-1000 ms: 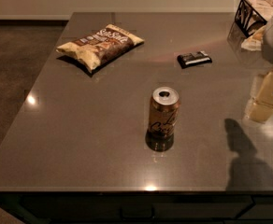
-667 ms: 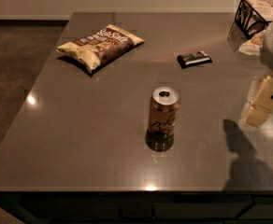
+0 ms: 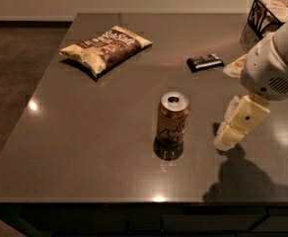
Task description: Move orange can near rxbar chocolate
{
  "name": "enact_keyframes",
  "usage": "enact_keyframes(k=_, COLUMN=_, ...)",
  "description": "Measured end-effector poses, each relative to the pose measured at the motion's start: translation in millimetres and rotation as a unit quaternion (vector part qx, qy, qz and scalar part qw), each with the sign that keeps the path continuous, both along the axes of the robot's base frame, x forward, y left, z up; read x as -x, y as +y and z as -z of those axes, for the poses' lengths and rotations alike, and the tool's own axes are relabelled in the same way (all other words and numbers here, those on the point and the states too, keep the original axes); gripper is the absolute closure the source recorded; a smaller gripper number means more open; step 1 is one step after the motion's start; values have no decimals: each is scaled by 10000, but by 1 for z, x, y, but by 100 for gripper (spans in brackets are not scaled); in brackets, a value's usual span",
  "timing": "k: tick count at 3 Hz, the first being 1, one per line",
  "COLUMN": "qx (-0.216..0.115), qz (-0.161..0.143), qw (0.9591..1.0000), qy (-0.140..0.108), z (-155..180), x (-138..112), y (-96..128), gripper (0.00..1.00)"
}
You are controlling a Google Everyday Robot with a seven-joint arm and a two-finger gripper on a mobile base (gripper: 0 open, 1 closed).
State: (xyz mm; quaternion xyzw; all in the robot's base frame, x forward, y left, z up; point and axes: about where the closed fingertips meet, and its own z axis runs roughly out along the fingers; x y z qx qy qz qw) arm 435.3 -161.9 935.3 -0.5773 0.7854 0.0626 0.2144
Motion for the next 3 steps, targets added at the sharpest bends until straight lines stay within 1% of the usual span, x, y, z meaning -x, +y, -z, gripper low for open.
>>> enact_keyframes(k=1, qx=-505, qz=78, qw=9986, qy=103, z=7, x=-7, y=26, gripper=0)
enact_keyframes(k=2, qx=-943, qz=19, qw=9955, qy=80, z=8, x=-8, y=54, gripper=0)
enact_keyframes(k=3, qx=-1221, qz=-123, qw=9924, qy=9, z=12, x=-4, y=77, gripper=0)
